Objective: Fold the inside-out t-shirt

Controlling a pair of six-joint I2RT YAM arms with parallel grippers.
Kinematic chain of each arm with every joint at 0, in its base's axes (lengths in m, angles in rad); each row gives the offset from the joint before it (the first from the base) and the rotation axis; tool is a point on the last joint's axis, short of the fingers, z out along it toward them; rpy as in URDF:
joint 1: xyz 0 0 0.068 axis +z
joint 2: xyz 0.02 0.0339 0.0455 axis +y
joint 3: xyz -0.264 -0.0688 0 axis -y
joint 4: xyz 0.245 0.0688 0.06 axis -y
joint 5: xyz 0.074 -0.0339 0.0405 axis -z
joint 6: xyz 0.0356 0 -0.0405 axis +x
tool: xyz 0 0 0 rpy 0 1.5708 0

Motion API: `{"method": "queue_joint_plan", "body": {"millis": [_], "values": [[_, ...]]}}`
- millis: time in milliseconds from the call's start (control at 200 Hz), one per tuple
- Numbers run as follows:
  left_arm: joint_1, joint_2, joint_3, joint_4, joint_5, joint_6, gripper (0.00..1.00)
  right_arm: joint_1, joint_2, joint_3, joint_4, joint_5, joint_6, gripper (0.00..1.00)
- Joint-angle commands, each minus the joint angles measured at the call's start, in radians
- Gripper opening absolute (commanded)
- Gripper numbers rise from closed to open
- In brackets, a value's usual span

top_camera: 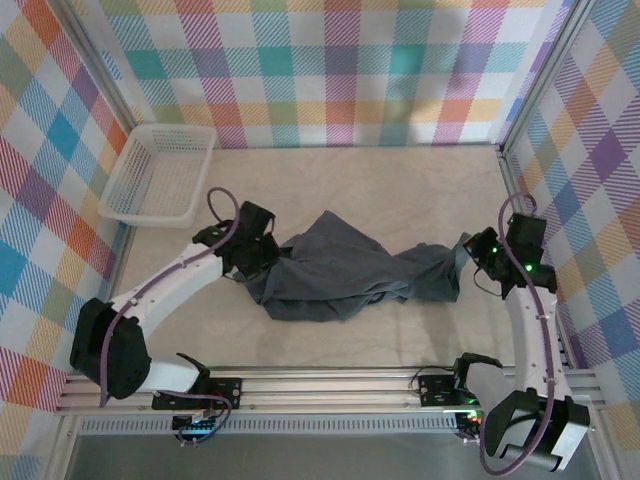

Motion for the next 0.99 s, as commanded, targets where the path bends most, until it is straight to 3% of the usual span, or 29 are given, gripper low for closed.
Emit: {"method": "queue_joint_plan", "body": {"millis": [0, 225, 320, 410, 545, 680, 795, 990], "values": [[0.142, -0.092, 0.094, -0.011, 0.103, 0.123, 0.0, 0.005, 0.013, 0.159, -0.004, 0.044, 0.021, 0.0], [0.583, -0.129, 0.463, -0.01, 0.356, 0.159, 0.0, -0.055, 0.151, 0.672, 0.052, 0.207, 0.016, 0.0], [0.693, -0.077, 0.573, 0.038, 0.492, 0.059, 0.0, -0.061, 0.235, 0.796, 0.081, 0.142, 0.098, 0.0], [0.699, -0.052, 0.646, 0.205, 0.657, -0.024, 0.0, -0.06, 0.332, 0.939, 0.134, -0.092, 0.141, 0.0], [0.671, -0.057, 0.813, 0.181, 0.724, 0.082, 0.0, -0.056, 0.397, 1.181, 0.151, -0.187, 0.144, 0.0], [0.671, -0.128, 0.928, 0.065, 0.63, 0.244, 0.0, -0.055, 0.427, 1.406, 0.138, -0.219, 0.131, 0.0], [0.671, -0.208, 0.976, 0.104, 0.598, 0.306, 0.0, -0.055, 0.436, 1.58, 0.136, -0.222, 0.123, 0.0], [0.671, -0.298, 1.062, 0.08, 0.448, 0.407, 0.0, -0.055, 0.381, 1.664, 0.159, -0.161, 0.133, 0.0]]}}
